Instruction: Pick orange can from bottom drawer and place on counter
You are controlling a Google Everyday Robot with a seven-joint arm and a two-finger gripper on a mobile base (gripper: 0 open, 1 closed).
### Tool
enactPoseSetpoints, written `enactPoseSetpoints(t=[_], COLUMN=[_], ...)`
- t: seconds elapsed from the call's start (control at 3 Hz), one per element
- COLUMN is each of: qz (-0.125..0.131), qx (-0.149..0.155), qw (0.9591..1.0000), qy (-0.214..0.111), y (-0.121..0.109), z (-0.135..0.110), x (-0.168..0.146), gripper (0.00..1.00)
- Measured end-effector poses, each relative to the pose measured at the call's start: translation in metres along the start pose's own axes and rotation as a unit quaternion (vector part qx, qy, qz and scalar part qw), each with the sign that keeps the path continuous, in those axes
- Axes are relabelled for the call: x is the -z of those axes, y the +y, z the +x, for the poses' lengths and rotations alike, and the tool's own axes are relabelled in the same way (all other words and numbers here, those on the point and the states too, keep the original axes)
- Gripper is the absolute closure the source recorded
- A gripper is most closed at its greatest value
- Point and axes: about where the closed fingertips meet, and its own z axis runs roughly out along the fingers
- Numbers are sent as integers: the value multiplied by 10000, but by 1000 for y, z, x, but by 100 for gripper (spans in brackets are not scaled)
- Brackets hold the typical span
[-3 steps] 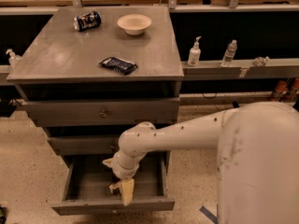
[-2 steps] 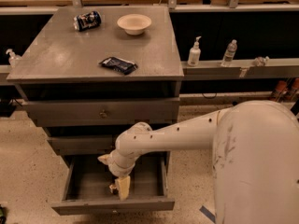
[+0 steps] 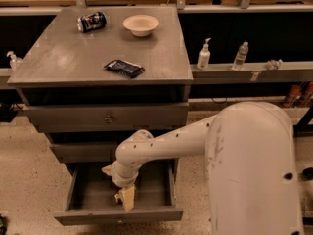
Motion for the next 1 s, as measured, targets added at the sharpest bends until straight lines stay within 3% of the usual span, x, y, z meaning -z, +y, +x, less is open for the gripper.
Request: enactPoseSetpoints(t=[0.33,0.67,1.0], qz=[-235,11,56], qx=[151,363,472], qw=[9993,9987,9985], qy=[249,349,255], y=[1,-5,6], z=[18,54,59], x=[-58,-137,-163], gripper=[0,0,0])
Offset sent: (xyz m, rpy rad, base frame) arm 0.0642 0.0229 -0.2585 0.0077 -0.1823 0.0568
